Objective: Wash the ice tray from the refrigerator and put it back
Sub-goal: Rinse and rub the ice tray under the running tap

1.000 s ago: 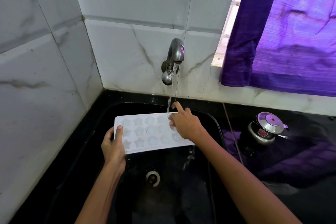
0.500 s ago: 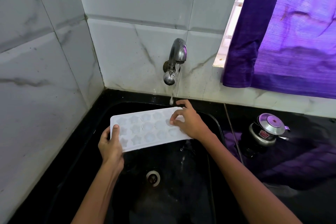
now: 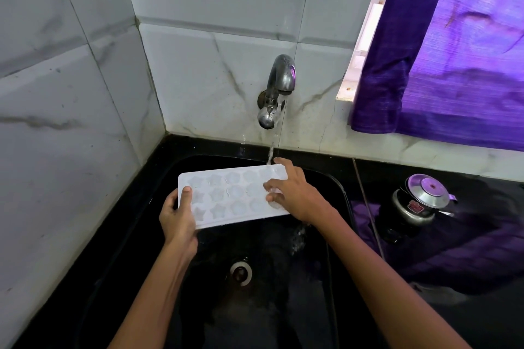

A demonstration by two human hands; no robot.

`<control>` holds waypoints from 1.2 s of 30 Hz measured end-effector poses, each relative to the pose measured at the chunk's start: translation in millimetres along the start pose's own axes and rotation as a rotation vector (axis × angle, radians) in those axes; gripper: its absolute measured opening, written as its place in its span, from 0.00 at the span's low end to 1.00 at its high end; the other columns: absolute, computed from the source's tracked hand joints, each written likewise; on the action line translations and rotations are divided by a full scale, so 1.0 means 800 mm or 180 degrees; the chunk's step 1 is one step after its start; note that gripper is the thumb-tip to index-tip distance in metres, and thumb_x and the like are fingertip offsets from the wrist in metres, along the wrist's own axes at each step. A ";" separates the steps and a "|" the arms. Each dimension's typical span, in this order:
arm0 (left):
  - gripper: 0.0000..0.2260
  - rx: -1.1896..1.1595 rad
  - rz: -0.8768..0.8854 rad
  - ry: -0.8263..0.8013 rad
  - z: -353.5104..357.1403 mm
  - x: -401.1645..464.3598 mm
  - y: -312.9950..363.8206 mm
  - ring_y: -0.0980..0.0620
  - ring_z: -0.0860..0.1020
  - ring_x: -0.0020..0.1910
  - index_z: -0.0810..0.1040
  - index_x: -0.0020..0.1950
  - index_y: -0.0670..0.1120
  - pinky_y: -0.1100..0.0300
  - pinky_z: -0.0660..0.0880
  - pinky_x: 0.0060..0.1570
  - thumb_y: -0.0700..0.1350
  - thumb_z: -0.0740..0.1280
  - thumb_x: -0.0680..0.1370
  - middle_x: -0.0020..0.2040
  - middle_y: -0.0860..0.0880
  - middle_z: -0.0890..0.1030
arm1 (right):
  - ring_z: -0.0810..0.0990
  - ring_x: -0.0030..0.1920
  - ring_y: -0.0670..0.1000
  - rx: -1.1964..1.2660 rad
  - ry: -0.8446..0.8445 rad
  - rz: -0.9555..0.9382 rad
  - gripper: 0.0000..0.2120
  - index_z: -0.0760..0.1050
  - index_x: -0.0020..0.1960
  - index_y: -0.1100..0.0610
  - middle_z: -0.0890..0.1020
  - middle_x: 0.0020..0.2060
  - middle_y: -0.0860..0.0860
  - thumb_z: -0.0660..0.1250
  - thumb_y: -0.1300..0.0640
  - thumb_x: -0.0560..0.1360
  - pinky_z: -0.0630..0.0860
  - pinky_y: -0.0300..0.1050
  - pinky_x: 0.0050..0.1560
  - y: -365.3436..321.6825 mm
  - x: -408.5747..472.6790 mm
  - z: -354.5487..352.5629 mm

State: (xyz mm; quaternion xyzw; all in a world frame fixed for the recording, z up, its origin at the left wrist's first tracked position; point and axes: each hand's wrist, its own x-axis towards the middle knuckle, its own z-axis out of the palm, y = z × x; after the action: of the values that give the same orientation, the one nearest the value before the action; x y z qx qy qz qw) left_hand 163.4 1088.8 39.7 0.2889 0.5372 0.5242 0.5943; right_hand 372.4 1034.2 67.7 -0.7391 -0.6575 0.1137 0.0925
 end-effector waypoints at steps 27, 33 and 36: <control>0.15 0.0100 0.0046 0.0116 0.005 -0.006 -0.002 0.55 0.78 0.38 0.74 0.64 0.43 0.67 0.74 0.24 0.47 0.64 0.79 0.43 0.51 0.79 | 0.64 0.66 0.49 -0.0136 0.0545 -0.0007 0.08 0.81 0.52 0.53 0.63 0.68 0.45 0.66 0.52 0.76 0.70 0.40 0.39 -0.008 -0.010 0.001; 0.14 -0.0034 -0.0007 0.0290 0.011 -0.003 -0.001 0.54 0.77 0.39 0.73 0.63 0.44 0.58 0.74 0.33 0.47 0.63 0.79 0.46 0.49 0.78 | 0.68 0.66 0.47 0.1382 0.0791 0.0319 0.07 0.83 0.44 0.54 0.68 0.64 0.47 0.73 0.50 0.71 0.65 0.39 0.60 0.006 -0.016 -0.001; 0.13 -0.0076 -0.0023 0.0329 0.013 -0.001 -0.001 0.53 0.78 0.39 0.74 0.62 0.45 0.58 0.75 0.35 0.47 0.64 0.79 0.51 0.46 0.79 | 0.54 0.73 0.51 0.0859 -0.0001 0.0013 0.17 0.78 0.59 0.50 0.57 0.73 0.48 0.69 0.45 0.73 0.60 0.46 0.68 0.009 -0.023 0.002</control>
State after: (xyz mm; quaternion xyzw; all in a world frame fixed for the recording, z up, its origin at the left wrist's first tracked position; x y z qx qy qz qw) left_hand 173.4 1090.3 41.4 0.2523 0.5619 0.5427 0.5710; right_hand 376.3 1014.8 64.9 -0.7212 -0.6348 0.2014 0.1908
